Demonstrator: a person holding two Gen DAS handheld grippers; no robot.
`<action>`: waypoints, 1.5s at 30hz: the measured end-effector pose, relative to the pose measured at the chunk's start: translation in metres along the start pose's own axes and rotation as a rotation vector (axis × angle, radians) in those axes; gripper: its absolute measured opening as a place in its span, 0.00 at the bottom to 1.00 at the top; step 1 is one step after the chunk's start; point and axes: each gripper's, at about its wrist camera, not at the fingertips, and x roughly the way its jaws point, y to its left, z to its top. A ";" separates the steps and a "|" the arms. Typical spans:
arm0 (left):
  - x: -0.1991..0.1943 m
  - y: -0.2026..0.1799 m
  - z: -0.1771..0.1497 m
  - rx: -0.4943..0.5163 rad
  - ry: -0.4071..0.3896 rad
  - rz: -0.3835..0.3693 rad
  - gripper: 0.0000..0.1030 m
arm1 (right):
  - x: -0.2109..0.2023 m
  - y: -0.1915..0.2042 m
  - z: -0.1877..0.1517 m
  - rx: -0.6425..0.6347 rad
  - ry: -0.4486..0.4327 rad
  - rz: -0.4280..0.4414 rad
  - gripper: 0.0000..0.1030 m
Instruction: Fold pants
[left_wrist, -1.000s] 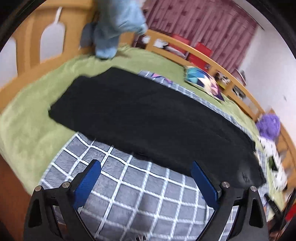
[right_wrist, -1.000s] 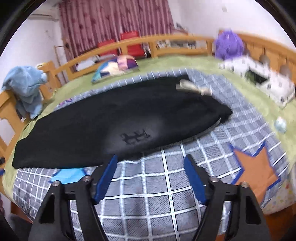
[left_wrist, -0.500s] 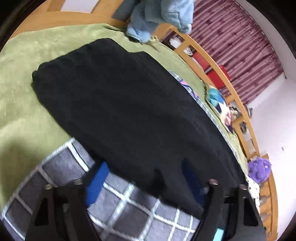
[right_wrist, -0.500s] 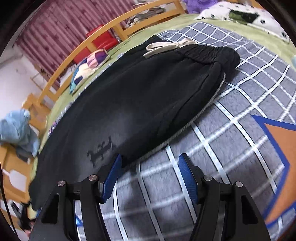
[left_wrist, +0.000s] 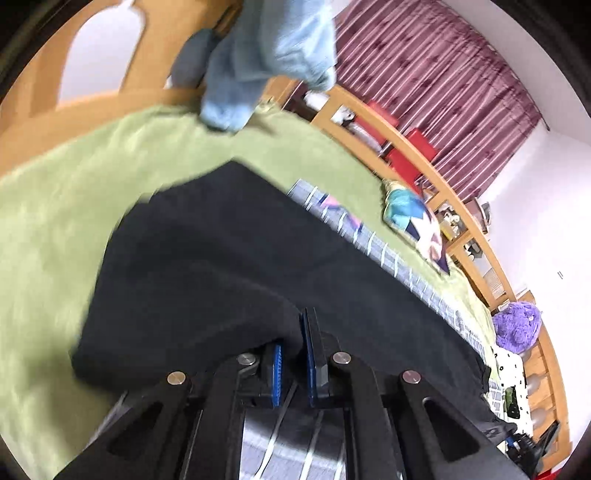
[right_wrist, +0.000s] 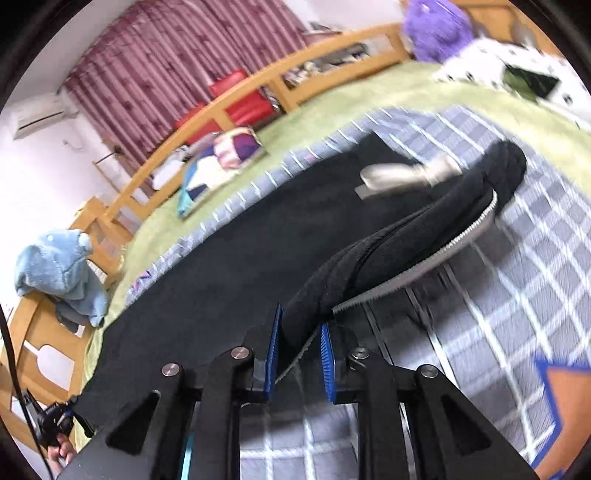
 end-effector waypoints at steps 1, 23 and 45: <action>0.004 -0.007 0.010 0.018 -0.010 0.004 0.10 | 0.001 0.005 0.010 -0.006 -0.008 0.011 0.19; 0.123 -0.083 0.067 0.237 -0.075 0.192 0.72 | 0.170 0.059 0.090 -0.218 0.027 -0.133 0.49; 0.178 -0.056 0.014 0.404 0.106 0.408 0.28 | 0.093 -0.007 -0.028 -0.177 0.150 -0.229 0.59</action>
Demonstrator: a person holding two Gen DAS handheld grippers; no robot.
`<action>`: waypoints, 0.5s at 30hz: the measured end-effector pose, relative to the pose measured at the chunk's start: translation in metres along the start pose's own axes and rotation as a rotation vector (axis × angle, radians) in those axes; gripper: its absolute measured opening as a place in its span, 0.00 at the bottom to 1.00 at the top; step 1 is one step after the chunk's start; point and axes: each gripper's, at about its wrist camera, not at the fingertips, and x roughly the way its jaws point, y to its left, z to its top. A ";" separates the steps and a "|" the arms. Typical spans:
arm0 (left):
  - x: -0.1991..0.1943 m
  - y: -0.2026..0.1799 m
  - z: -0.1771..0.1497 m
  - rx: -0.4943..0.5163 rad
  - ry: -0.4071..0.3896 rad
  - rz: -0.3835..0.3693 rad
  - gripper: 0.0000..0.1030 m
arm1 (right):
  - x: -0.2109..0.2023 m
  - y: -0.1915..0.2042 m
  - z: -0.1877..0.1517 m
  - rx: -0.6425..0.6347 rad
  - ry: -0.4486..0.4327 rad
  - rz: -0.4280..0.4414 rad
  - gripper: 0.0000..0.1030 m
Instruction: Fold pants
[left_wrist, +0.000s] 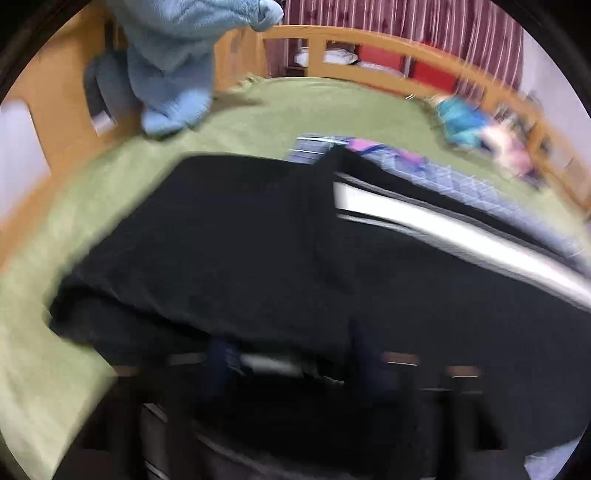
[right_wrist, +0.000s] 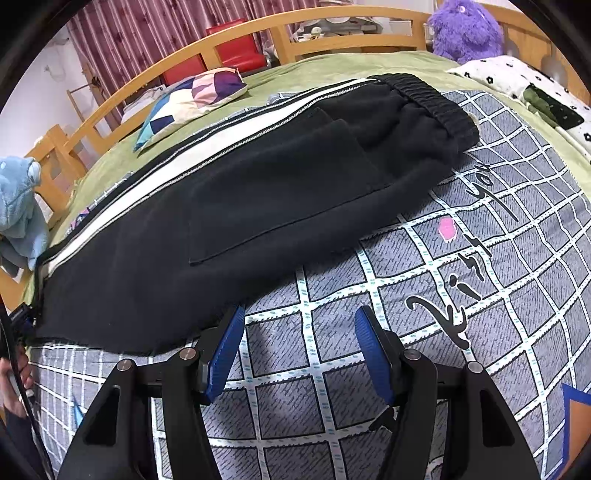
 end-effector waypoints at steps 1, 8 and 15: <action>0.002 0.007 0.011 0.008 -0.008 -0.011 0.17 | 0.002 0.002 -0.001 -0.003 0.002 -0.008 0.59; -0.034 0.094 0.099 -0.216 -0.163 0.109 0.42 | 0.000 0.007 -0.001 -0.022 -0.019 -0.047 0.59; -0.082 0.114 0.091 -0.220 -0.201 0.063 0.69 | -0.004 0.007 -0.003 0.006 -0.028 -0.025 0.59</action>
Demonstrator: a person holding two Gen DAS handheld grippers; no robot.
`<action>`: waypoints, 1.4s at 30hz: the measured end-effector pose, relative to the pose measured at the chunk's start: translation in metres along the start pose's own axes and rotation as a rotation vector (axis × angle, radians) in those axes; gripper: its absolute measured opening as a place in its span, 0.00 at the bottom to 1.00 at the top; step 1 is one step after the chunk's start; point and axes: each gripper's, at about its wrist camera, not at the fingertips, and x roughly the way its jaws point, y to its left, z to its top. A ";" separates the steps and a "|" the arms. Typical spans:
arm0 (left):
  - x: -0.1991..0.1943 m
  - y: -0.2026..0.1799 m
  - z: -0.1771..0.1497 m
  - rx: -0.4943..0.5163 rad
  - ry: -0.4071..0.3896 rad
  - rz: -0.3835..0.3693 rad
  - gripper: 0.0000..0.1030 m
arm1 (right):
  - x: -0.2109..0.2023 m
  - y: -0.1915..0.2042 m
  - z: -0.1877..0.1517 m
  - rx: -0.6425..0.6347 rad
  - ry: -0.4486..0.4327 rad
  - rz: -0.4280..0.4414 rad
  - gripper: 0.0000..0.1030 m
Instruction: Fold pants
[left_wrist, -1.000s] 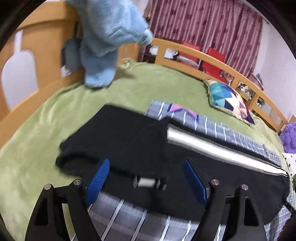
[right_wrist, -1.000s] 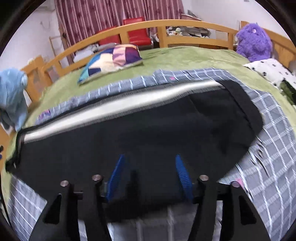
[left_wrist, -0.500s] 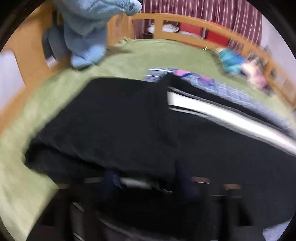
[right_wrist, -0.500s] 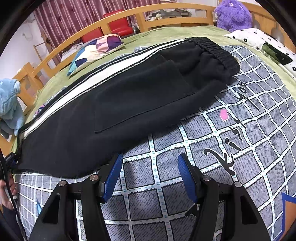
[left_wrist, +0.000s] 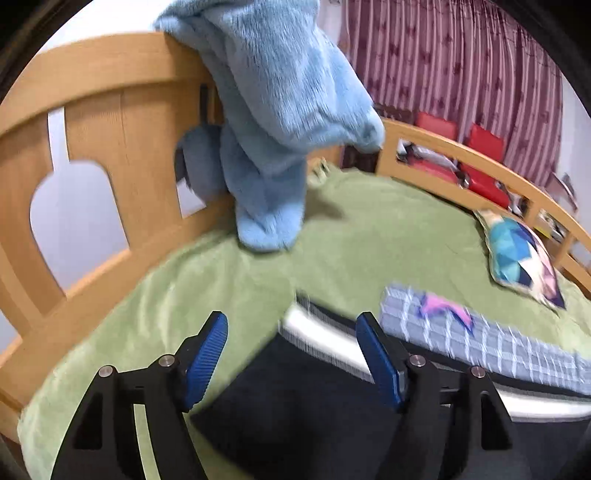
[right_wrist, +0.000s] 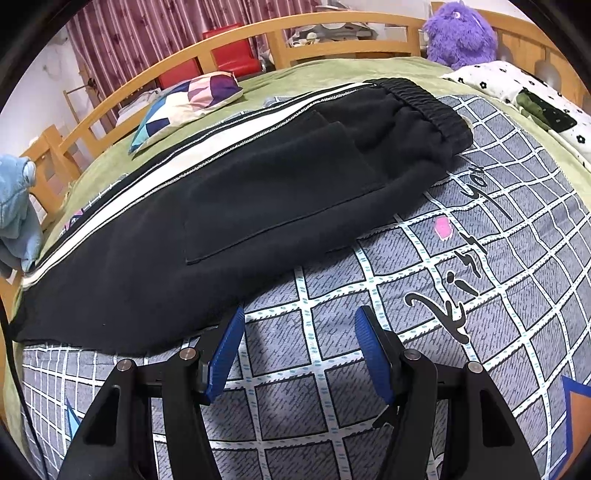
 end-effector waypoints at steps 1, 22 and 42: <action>-0.003 0.001 -0.012 0.001 0.031 -0.028 0.69 | -0.001 -0.001 0.000 0.006 0.001 0.003 0.59; 0.056 0.012 -0.158 -0.428 0.278 -0.506 0.72 | 0.053 -0.084 0.067 0.357 -0.041 0.293 0.69; -0.090 0.057 -0.142 -0.322 0.228 -0.504 0.09 | -0.094 -0.092 0.083 0.225 -0.136 0.248 0.13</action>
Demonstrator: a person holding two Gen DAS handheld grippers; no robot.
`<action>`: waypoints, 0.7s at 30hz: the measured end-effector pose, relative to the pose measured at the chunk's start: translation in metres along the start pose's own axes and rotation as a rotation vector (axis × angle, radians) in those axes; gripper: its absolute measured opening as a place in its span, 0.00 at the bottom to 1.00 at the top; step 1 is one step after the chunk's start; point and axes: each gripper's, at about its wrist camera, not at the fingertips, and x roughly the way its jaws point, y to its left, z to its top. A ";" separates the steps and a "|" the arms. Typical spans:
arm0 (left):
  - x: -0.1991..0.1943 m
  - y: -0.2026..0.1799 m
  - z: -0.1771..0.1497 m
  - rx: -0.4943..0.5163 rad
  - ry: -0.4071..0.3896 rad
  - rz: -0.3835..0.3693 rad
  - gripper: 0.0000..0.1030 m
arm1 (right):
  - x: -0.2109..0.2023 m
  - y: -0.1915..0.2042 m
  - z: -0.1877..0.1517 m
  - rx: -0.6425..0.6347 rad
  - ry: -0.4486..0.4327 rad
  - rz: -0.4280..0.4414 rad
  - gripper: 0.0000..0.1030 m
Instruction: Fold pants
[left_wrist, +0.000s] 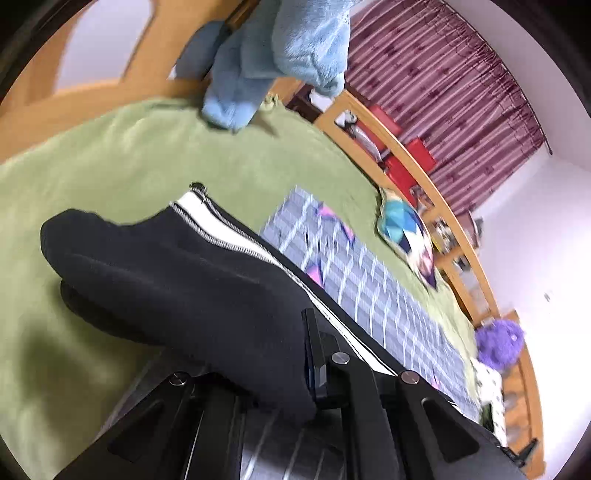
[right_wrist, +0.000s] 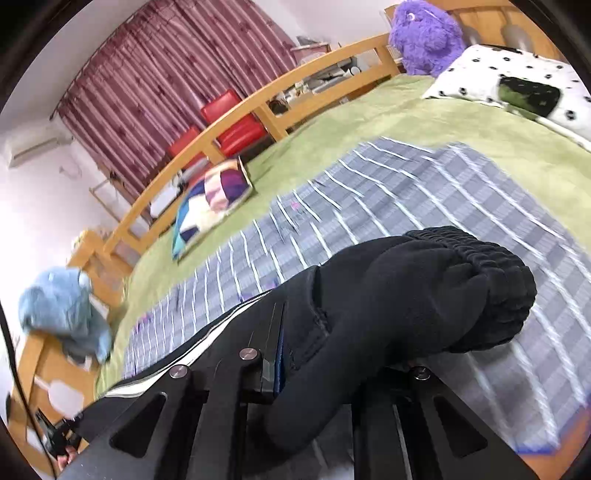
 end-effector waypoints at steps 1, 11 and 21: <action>-0.009 0.009 -0.011 -0.002 0.012 0.000 0.09 | -0.014 -0.010 -0.011 -0.007 0.020 -0.010 0.13; -0.010 0.047 -0.074 0.022 0.154 0.309 0.58 | -0.037 -0.111 -0.128 0.124 0.242 -0.065 0.45; -0.049 0.011 -0.092 0.064 0.083 0.250 0.68 | -0.029 -0.149 -0.098 0.326 0.111 0.014 0.71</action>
